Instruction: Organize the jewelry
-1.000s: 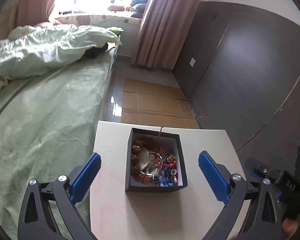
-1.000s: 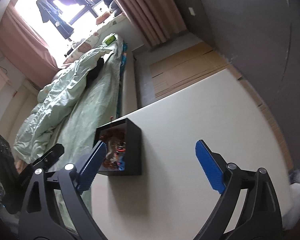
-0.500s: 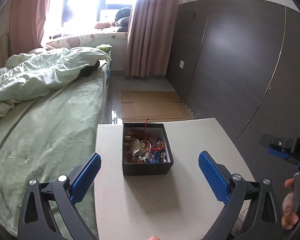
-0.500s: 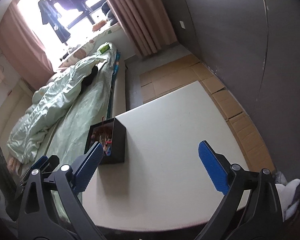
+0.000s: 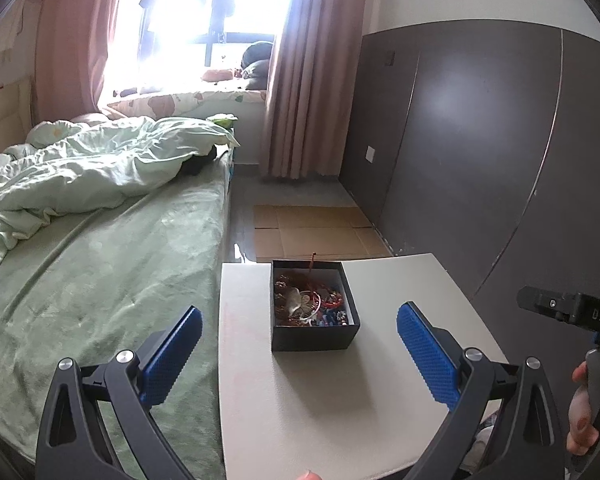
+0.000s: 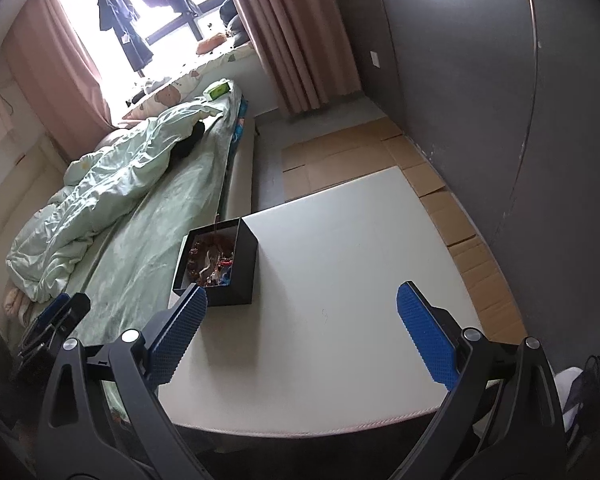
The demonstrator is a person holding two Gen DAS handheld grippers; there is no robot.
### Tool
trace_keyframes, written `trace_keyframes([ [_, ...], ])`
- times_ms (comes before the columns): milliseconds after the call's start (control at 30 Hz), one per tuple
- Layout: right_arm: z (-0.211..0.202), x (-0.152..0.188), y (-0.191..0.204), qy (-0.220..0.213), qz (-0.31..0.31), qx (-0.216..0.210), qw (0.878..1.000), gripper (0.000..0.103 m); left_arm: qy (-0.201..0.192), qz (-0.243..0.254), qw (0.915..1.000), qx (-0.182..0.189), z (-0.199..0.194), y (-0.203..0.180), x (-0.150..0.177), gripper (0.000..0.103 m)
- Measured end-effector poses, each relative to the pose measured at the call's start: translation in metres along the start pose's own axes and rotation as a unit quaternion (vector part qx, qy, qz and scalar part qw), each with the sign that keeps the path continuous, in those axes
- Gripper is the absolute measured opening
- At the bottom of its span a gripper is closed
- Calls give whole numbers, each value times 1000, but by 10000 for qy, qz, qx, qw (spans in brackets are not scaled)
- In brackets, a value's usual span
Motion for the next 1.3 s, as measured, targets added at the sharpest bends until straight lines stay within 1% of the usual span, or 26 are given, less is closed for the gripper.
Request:
trace_keyframes([
  [100, 1, 1, 4, 31, -53, -37, 10000, 96, 9, -2, 10000, -16, -1, 2, 2, 95],
  [400, 10, 5, 6, 140, -98, 28, 9998, 96, -18, -40, 10000, -22, -1, 7, 1, 95],
  [733, 13, 11, 11, 215, -235, 65, 9995, 96, -92, -152, 9998, 53, -8, 12, 0, 95],
  [800, 13, 12, 12, 219, -260, 82, 9994, 96, -69, -144, 9998, 99, -9, 11, 0, 95],
  [933, 15, 15, 11, 246, -258, 98, 9993, 96, -145, -95, 9998, 110, -13, 8, -2, 95],
  [1000, 15, 15, 11, 251, -258, 100, 9993, 96, -118, -80, 9998, 107, -11, 7, -1, 95],
  [1100, 15, 15, 11, 249, -260, 104, 9993, 96, -31, -98, 9999, -20, -8, 9, 1, 95],
  [1300, 15, 16, 10, 244, -210, 116, 9994, 96, 49, -15, 10000, -72, -5, 8, 4, 95],
])
Point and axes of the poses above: each gripper's, at about its wrist camera, not at the fingertips, and z roughly the way its jaws point, y to its left, x to its underside, the point moved 6 cm from there along z, roughly the way its jaws point
